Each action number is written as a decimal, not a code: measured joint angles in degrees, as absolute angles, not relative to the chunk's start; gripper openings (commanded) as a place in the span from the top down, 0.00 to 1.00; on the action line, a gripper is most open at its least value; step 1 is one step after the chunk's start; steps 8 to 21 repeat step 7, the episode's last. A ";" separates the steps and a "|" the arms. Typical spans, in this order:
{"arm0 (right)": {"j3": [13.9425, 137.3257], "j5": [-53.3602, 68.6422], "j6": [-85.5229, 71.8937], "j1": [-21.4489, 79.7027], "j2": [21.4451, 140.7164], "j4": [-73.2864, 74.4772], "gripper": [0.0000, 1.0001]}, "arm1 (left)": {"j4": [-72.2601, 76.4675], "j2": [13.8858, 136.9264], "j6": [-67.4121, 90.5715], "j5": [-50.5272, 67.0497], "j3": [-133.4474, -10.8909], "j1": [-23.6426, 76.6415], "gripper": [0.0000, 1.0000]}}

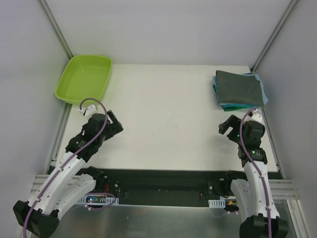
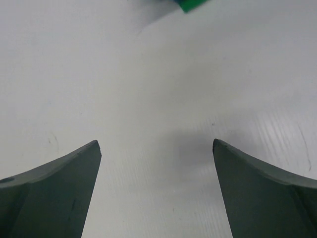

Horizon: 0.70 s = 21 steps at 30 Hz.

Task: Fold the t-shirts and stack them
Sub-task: Put the neatly folded tshirt into the corner of the board with the left arm

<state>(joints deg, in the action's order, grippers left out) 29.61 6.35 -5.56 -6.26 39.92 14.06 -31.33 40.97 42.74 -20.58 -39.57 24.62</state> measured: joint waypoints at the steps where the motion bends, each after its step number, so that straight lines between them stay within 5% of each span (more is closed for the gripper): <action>1: 26.26 6.44 -6.35 -6.26 36.86 13.89 0.04 | -31.35 40.38 42.76 -20.36 -38.98 24.62 0.01; 7: 16.58 5.54 -10.57 -6.24 23.66 10.74 0.04 | -31.16 36.47 43.29 -18.83 -34.94 24.62 0.01; 21: 16.58 5.54 -10.57 -6.24 23.66 10.74 0.04 | -31.16 36.47 43.29 -18.83 -34.94 24.62 0.01</action>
